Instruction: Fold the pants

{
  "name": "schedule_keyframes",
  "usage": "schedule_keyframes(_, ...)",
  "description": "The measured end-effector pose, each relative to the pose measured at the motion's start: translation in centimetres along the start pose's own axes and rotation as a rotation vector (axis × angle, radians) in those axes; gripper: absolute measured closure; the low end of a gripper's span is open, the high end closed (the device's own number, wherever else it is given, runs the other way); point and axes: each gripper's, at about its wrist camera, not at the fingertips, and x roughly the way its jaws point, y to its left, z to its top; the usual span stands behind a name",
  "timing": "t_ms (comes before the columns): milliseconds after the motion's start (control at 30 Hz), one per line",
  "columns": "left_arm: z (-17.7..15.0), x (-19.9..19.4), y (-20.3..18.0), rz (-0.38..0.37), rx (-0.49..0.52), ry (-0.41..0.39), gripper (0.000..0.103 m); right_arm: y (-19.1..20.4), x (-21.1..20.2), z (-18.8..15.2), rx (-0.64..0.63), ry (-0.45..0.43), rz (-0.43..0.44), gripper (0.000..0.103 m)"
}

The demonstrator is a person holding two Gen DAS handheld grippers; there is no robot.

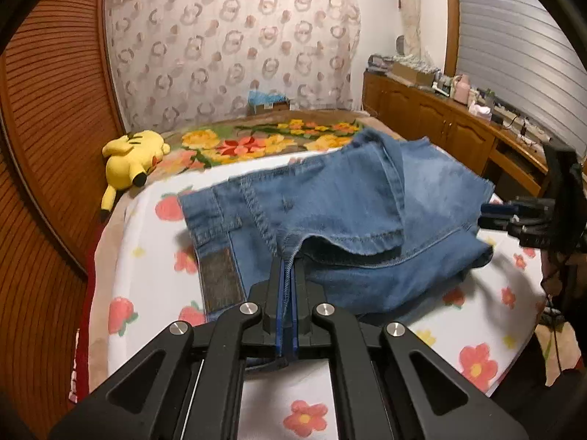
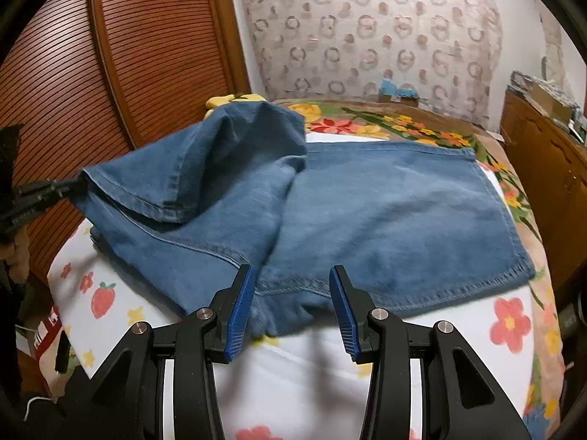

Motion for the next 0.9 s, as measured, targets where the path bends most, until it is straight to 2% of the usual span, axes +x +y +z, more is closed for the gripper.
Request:
schedule_keyframes(533,-1.7,0.6,0.4,0.016,-0.016,0.036,0.099,-0.1,2.9,0.1,-0.034,0.039,0.044,0.059)
schedule_keyframes(700,-1.7,0.6,1.2,0.054,-0.055,0.042,0.080,-0.6,3.9,-0.3,-0.034,0.063,0.039,0.059)
schedule_keyframes(767,-1.6,0.6,1.3,0.046,-0.055,0.042,0.061,-0.1,4.3,-0.2,-0.034,0.069,0.031,0.059)
schedule_keyframes(900,-1.3,0.7,0.7,0.031,-0.034,0.039,0.048,0.5,4.6,0.0,-0.042,0.067,0.016,0.059)
